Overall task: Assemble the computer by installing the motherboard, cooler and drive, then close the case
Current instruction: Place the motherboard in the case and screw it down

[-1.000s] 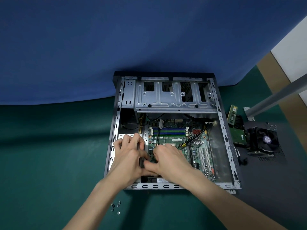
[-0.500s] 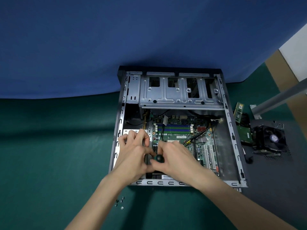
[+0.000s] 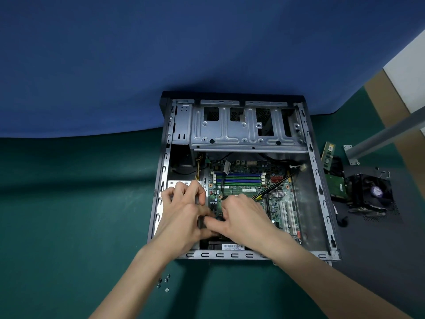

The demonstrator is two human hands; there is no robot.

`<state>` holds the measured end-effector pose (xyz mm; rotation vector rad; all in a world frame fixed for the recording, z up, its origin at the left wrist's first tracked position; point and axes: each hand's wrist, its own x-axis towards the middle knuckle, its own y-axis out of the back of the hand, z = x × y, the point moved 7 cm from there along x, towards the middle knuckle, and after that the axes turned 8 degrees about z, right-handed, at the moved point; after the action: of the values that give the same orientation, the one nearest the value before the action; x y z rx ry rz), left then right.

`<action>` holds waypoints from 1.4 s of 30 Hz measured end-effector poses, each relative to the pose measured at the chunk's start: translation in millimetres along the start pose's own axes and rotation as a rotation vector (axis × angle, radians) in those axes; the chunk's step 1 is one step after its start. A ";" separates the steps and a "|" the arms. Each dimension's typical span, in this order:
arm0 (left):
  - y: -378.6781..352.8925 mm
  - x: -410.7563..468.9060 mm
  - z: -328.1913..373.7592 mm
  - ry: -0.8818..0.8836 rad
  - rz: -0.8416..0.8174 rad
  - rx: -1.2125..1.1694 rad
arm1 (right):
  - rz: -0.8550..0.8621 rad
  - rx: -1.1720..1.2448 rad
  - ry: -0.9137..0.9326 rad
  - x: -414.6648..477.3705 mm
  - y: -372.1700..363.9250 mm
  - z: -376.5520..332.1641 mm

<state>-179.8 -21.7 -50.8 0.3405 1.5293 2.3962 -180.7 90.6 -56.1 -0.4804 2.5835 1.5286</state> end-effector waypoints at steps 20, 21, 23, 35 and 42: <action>0.7 -0.1 0.7 -0.010 0.029 -0.005 | -0.026 0.041 0.016 -1.4 0.7 -3.8; 0.3 0.1 1.1 -0.010 0.027 -0.009 | -0.030 0.063 0.018 -1.9 -0.4 -4.0; -0.9 0.7 -0.7 -0.010 0.013 -0.007 | -0.029 0.067 -0.001 -1.0 -1.8 -2.9; 21.8 5.3 -20.4 0.273 -0.058 -0.693 | -0.026 0.026 -0.013 3.4 -5.4 2.3; 23.0 4.6 -18.9 0.290 0.023 -0.652 | 0.070 0.009 -0.059 5.1 -0.4 10.6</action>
<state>-193.0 -45.2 -37.4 -0.1371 0.7454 2.8766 -186.1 98.5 -62.9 -0.3428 2.5876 1.5270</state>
